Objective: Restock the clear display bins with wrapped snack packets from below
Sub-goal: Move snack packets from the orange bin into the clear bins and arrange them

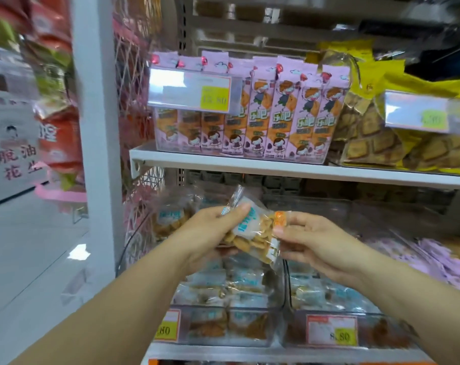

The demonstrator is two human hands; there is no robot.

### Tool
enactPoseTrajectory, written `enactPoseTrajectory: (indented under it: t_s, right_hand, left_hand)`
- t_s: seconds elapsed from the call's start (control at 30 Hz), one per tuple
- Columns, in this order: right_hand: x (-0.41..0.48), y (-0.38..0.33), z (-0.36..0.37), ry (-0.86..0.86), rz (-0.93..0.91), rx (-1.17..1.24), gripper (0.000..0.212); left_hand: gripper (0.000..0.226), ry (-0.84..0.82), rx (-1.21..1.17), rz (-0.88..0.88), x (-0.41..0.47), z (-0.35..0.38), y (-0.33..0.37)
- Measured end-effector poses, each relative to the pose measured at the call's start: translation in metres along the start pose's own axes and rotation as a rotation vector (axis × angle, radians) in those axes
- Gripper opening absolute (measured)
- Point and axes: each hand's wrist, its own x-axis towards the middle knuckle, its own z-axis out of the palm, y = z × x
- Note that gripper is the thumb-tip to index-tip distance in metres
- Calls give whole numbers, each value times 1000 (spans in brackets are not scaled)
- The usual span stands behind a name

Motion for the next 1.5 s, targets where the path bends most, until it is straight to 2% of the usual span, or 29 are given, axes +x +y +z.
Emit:
enactPoseTrajectory:
  t_s: [0.07, 0.13, 0.17, 0.23, 0.3, 0.33, 0.4, 0.47, 0.53, 0.63, 0.7, 0.73, 0.8, 0.9, 0.97, 1.07, 1.13, 1.2, 1.27, 1.37, 1.5]
  right_hand:
    - [0, 3, 3, -29, 14, -5, 24]
    - [1, 6, 4, -36, -9, -241, 19]
    - [2, 6, 5, -33, -37, -427, 20]
    - [5, 4, 9, -32, -63, -688, 35]
    - [8, 1, 14, -53, -35, -752, 58]
    - [9, 0, 17, -73, -38, -773, 69]
    - [12, 3, 20, -101, -111, -855, 83]
    - [15, 7, 18, -108, -239, -957, 89]
    - [20, 9, 13, -104, -373, -1078, 91]
    - [33, 8, 6, -69, -496, -1184, 77]
    - [49, 9, 0, 43, -482, -1166, 63]
    - [58, 9, -3, 125, -447, -1147, 55]
    - [77, 9, -5, 232, -373, -1160, 52]
    - [102, 11, -1, 197, -301, -1316, 62]
    - [116, 12, 2, 203, -272, -1423, 70]
    - [120, 10, 5, 322, -288, -1567, 85]
    - [114, 11, 9, 354, -465, -1616, 75]
    - [112, 14, 12, 236, -541, -1595, 63]
    - [116, 18, 14, 118, -472, -1552, 59]
    - [130, 19, 12, 112, -476, -1519, 52]
    - [136, 22, 9, 72, -465, -1602, 46]
  left_hand:
    - [53, -8, -93, -58, -1, -7, -4]
    - [55, 57, -91, -84, -1, -11, -9]
    - [54, 90, 6, -82, -1, -13, -11]
    - [50, 110, 318, -50, -1, -22, -11]
    - [45, 118, 538, 1, -2, -27, -7]
    - [43, 105, 577, 23, -2, -27, -4]
    - [44, 72, 576, 52, -1, -26, -1]
    - [50, 90, 555, 69, 1, -24, -2]
    - [45, 138, 472, 92, 4, -23, -6]
    - [34, 172, 188, 122, 10, -22, -10]
    - [24, 253, 65, 123, 15, -25, -12]
    - [21, 323, 149, 148, 19, -28, -14]
    - [17, 461, 544, 202, 24, -35, -21]
    - [33, 516, 1253, 263, 29, -39, -34]
    - [46, 521, 1508, 270, 33, -40, -42]
    - [51, 534, 1601, 283, 38, -43, -48]
    - [48, 549, 1613, 292, 40, -43, -50]
    - [46, 569, 1632, 316, 43, -45, -52]
    - [49, 576, 1628, 324, 46, -45, -55]
    - [54, 623, 1628, 396, 48, -47, -59]
    - [64, 653, 1626, 422, 52, -49, -64]
